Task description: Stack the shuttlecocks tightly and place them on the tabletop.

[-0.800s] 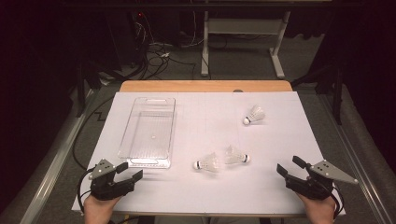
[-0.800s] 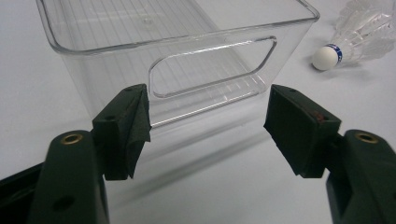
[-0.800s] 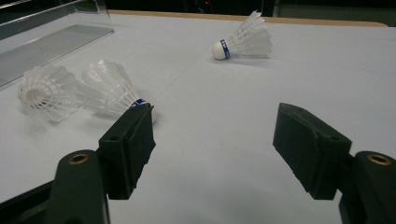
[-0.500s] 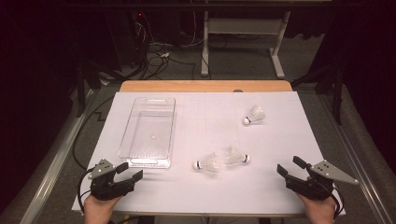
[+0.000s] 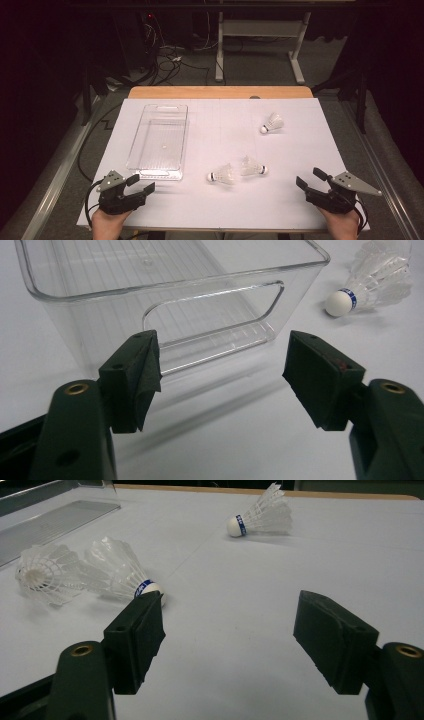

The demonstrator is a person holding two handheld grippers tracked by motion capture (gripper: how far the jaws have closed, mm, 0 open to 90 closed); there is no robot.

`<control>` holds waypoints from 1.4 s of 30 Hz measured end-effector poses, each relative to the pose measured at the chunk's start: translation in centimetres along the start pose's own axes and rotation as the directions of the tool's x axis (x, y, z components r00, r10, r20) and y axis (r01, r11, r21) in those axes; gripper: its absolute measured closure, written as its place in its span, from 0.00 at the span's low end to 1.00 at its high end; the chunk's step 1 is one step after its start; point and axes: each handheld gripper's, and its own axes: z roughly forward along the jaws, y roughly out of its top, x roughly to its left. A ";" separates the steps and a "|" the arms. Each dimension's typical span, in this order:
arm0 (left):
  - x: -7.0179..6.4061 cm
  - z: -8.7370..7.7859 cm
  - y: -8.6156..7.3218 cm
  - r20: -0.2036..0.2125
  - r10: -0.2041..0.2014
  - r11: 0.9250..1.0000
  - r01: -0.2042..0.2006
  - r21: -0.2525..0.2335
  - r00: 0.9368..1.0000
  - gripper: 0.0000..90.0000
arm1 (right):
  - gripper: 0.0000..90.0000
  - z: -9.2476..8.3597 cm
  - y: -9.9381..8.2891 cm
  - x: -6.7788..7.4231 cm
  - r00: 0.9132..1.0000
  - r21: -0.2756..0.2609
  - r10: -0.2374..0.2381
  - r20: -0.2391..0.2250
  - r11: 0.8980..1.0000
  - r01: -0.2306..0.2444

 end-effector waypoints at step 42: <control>-2.2 1.3 0.7 0.045 0.037 0.999 -0.038 0.022 0.998 0.36 | 0.33 0.8 0.0 -0.1 0.999 0.032 -0.030 -0.022 0.999 0.031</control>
